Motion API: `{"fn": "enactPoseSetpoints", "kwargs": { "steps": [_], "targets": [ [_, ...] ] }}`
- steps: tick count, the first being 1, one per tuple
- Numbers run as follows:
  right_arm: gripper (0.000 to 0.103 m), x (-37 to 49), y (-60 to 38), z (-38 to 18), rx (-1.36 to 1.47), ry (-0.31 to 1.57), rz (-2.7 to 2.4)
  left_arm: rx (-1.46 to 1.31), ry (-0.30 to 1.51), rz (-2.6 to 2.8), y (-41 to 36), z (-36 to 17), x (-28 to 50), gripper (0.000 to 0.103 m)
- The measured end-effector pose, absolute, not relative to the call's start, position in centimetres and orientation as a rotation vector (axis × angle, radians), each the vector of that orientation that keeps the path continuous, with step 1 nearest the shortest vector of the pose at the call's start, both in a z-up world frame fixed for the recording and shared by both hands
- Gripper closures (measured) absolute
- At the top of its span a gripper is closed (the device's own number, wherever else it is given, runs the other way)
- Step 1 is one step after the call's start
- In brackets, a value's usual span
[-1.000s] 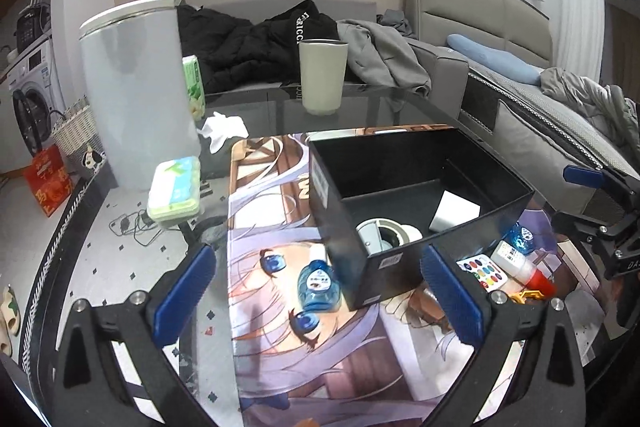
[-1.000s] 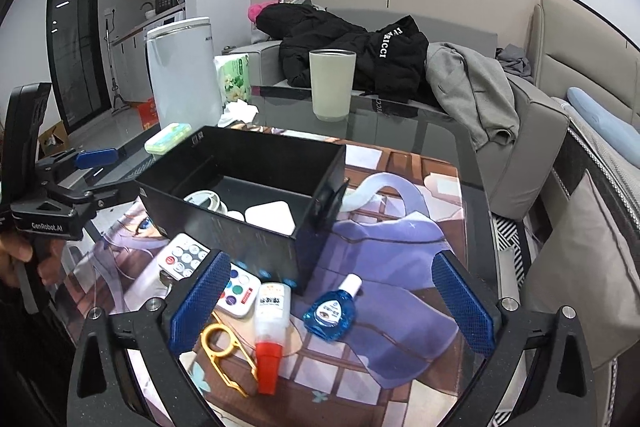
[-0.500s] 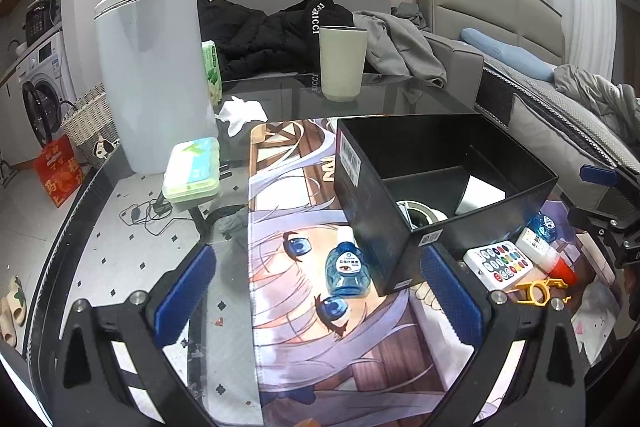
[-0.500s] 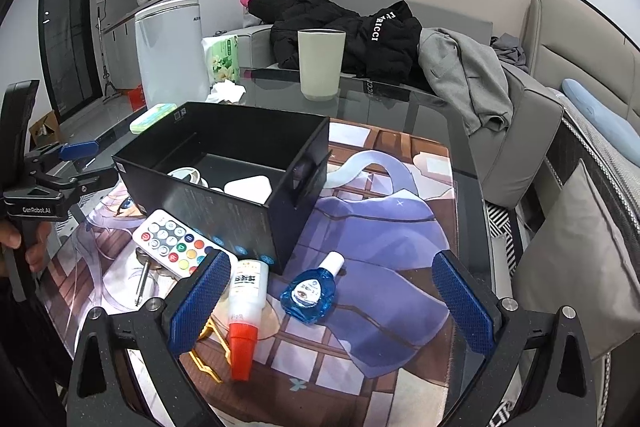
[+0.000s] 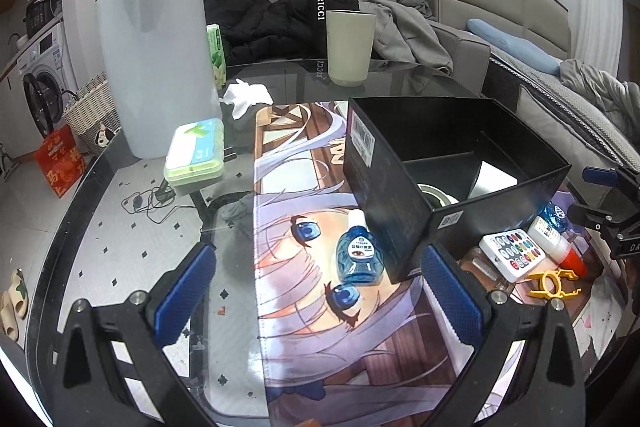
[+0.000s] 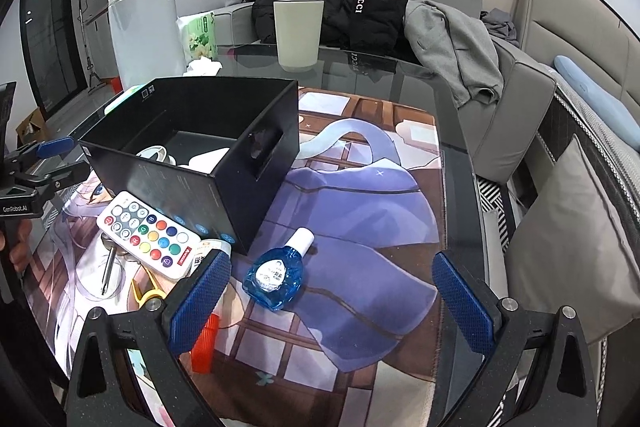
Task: Organize rigid objects
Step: 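Withdraw both tools and move the right tool toward the blue eye-drop bottle, then close the right tool around the blue eye-drop bottle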
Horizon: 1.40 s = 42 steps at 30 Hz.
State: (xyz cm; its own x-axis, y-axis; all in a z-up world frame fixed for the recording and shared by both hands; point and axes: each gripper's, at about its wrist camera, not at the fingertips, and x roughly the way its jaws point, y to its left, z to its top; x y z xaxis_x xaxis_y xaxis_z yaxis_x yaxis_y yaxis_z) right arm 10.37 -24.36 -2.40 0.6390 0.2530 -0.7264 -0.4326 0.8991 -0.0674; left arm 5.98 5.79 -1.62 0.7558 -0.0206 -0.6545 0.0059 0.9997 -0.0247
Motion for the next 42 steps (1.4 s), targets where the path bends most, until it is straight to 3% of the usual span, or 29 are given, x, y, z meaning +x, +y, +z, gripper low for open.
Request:
{"fn": "enactPoseSetpoints", "kwargs": {
  "steps": [42],
  "targets": [
    [0.001, 13.3, -23.9, -4.9, -0.207, 0.935, 0.345, 0.012, 0.896, 0.080, 5.9, -4.3, 10.0, 0.000]
  ]
}}
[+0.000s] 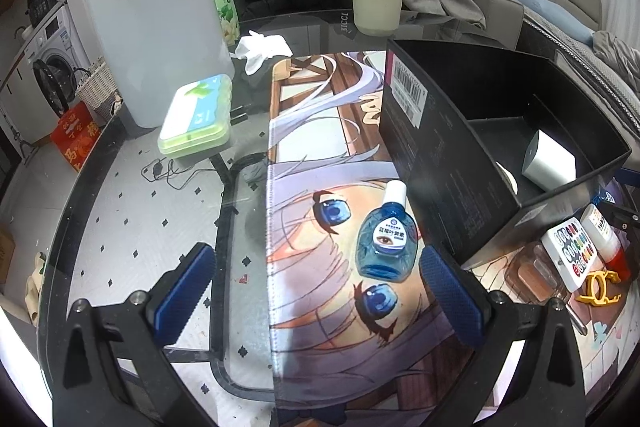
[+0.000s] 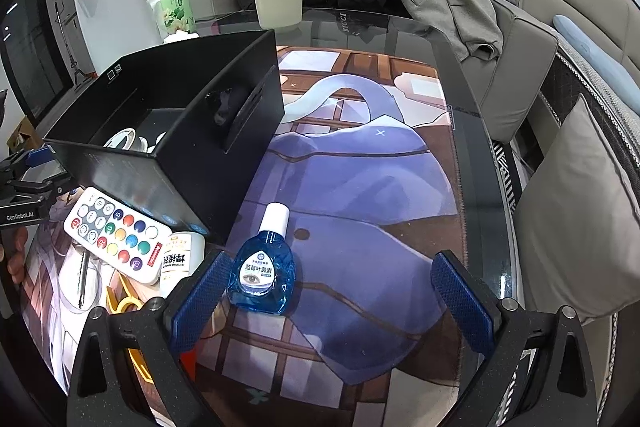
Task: Organize rigid objects
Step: 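Close the right tool around the blue eye-drop bottle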
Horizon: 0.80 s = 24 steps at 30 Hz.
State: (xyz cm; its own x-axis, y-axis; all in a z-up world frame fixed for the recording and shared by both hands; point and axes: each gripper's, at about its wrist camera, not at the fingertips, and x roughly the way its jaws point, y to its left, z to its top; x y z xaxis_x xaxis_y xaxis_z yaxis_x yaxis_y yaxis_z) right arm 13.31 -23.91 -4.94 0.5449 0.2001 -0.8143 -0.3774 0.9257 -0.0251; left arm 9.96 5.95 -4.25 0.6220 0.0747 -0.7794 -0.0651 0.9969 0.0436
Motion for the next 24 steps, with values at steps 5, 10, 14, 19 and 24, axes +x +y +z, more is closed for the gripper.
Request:
{"fn": "enactPoseSetpoints", "kwargs": {
  "steps": [5, 10, 14, 19, 24],
  "targets": [
    [0.018, 13.6, -23.6, -5.1, -0.204, 0.943, 0.354, 0.001, 0.916, 0.080, 6.0, -4.5, 10.2, 0.000],
    [0.031, 13.3, -23.4, -5.0, -0.208, 0.935, 0.371, -0.008, 0.910, 0.066, 6.0, -4.4, 10.0, 0.005],
    [0.046, 12.9, -23.3, -4.8, -0.211, 0.925, 0.388, -0.005, 0.907, 0.050, 5.7, -4.3, 9.9, 0.015],
    [0.056, 12.6, -23.2, -4.8, -0.217, 0.920, 0.405, -0.011, 0.898, 0.022, 5.3, -4.1, 9.8, 0.033],
    [0.067, 12.2, -22.9, -4.6, -0.223, 0.922, 0.430, -0.010, 0.884, -0.028, 4.9, -3.9, 9.5, 0.068]
  ]
}}
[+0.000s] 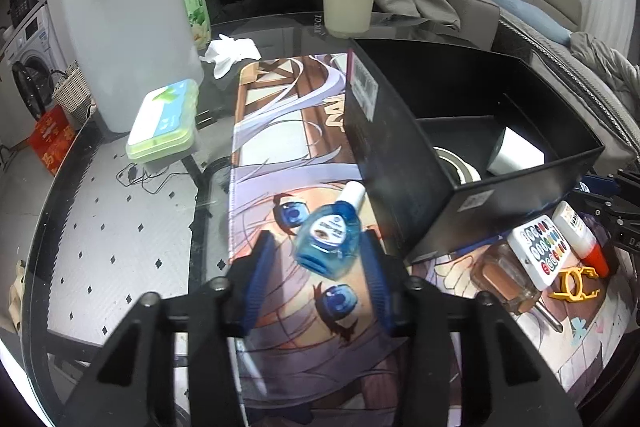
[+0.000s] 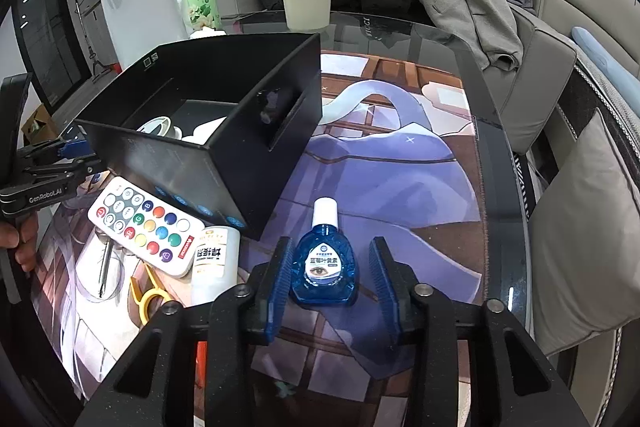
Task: Organize rigid objects
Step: 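Close the right tool around the blue eye-drop bottle, then lift the eye-drop bottle with the right tool and carry it over the box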
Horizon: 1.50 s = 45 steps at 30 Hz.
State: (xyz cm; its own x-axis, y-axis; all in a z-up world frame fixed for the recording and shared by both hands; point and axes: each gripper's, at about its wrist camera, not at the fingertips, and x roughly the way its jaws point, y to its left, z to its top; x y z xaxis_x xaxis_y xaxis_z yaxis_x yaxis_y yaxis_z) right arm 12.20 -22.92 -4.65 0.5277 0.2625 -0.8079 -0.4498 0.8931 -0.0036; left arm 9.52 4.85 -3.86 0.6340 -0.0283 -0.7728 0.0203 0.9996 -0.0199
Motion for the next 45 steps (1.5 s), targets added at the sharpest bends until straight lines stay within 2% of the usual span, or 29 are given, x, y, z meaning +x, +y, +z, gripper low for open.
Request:
{"fn": "enactPoseSetpoints", "kwargs": {
  "steps": [4, 9, 11, 24, 45],
  "targets": [
    [0.068, 12.0, -22.8, -4.6, -0.225, 0.925, 0.439, -0.016, 0.878, -0.030, 5.0, -3.8, 9.3, 0.075],
    [0.068, 11.9, -22.9, -4.6, -0.225, 0.922, 0.440, -0.027, 0.868, -0.039, 5.1, -3.6, 8.9, 0.075],
    [0.073, 11.7, -22.9, -4.5, -0.231, 0.917, 0.442, -0.026, 0.857, -0.038, 5.0, -3.4, 8.7, 0.075],
    [0.073, 10.7, -22.9, -3.3, -0.239, 0.865, 0.444, -0.055, 0.769, -0.032, 5.3, -1.2, 7.3, 0.075],
    [0.073, 7.6, -23.0, 2.3, -0.180, 0.637, 0.496, -0.080, 0.611, -0.067, 4.2, 2.7, 5.6, 0.075]
  ]
}}
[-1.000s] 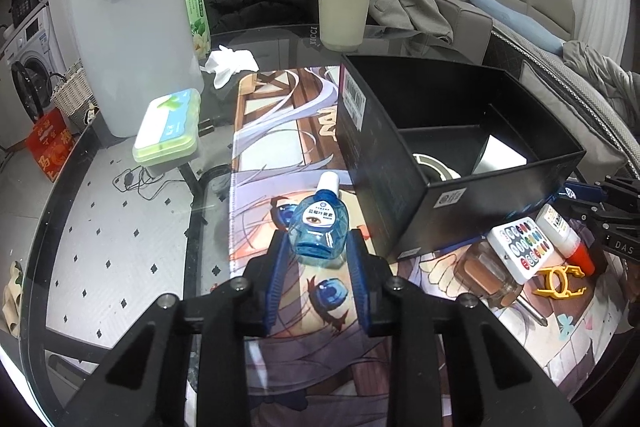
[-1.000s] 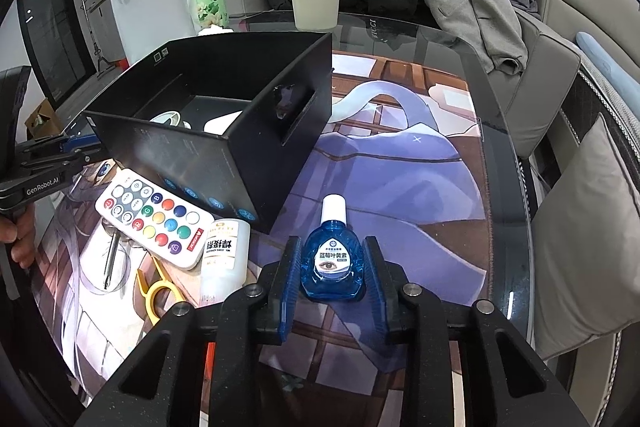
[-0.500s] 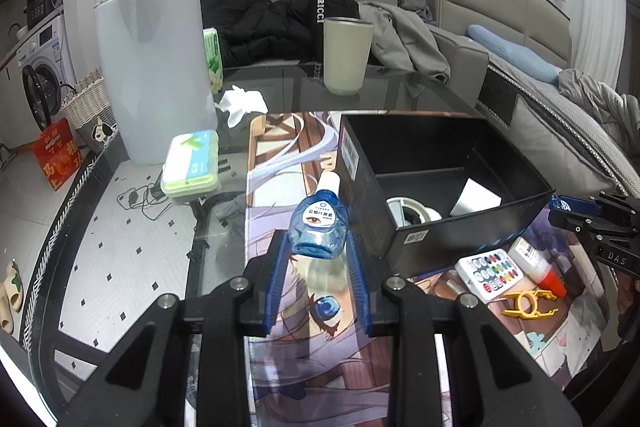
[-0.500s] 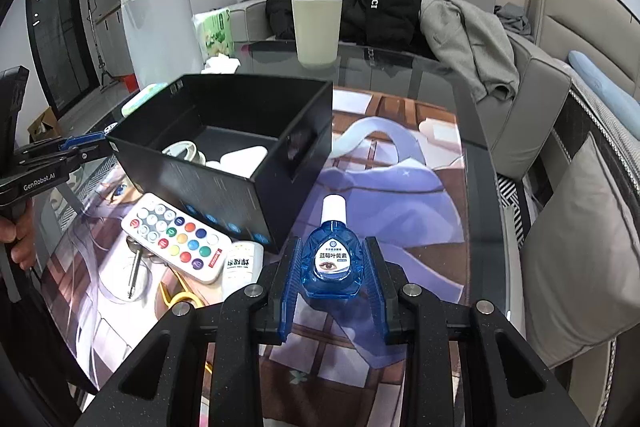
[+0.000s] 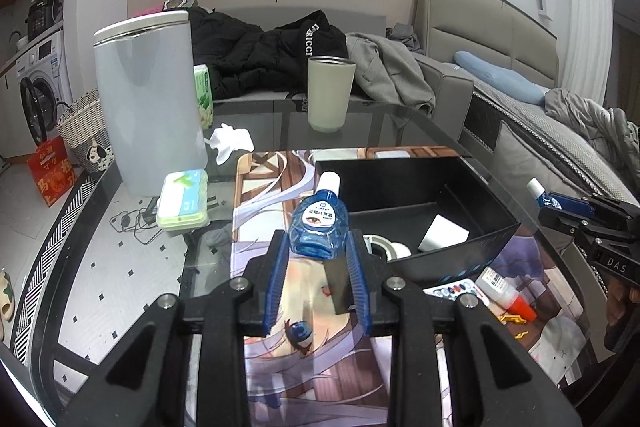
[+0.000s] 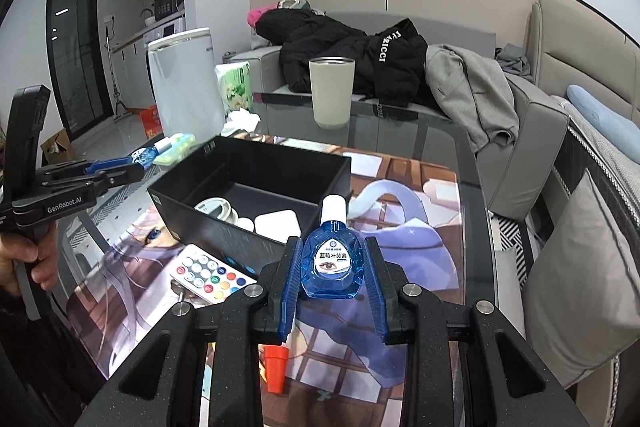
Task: Organize rigid objects
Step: 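Lift the eye-drop bottle with the right tool and carry it over the box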
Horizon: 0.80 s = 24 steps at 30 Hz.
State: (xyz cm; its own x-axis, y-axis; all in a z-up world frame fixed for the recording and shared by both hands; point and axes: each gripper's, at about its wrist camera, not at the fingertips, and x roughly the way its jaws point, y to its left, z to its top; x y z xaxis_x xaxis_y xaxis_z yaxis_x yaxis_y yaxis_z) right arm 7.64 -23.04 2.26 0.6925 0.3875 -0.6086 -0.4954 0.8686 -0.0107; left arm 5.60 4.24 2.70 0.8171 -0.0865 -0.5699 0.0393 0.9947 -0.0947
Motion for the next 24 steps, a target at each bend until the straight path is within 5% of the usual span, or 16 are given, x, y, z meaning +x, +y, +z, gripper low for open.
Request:
{"fn": "enactPoseSetpoints", "kwargs": {
  "steps": [24],
  "targets": [
    [0.073, 8.5, -19.8, 3.4, -0.158, 0.586, 0.558, -0.062, 0.593, -0.162, 0.1, 3.0, 7.8, 0.077]
  ]
}}
